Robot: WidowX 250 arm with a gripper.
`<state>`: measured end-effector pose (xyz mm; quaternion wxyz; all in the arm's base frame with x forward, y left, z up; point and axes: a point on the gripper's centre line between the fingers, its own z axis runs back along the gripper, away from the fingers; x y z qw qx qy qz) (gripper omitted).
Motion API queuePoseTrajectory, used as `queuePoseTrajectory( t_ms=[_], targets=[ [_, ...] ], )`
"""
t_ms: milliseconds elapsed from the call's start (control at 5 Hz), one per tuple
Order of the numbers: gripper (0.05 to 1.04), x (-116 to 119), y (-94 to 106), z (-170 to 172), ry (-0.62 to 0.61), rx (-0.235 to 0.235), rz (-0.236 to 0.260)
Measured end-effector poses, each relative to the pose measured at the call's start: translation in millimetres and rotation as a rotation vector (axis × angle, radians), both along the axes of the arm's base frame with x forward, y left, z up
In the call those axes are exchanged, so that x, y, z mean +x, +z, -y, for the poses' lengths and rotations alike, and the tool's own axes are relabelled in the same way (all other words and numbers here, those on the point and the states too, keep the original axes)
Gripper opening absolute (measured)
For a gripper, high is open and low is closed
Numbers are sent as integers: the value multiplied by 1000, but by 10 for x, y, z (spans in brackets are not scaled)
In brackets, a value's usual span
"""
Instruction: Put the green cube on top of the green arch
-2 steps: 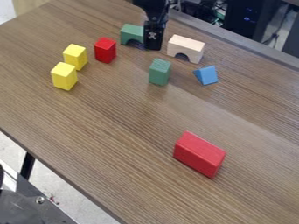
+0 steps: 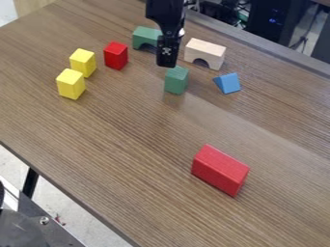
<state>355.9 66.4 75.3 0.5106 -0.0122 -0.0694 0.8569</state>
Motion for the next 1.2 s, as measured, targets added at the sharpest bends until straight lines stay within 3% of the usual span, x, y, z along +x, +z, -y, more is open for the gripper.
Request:
queuePoseTrajectory(
  t_ms=[800, 1200],
  targets=[
    [999, -13, -103, 47, -38, -19, -7],
    [999, -33, -222, 99, -72, -43, -45]
  ],
)
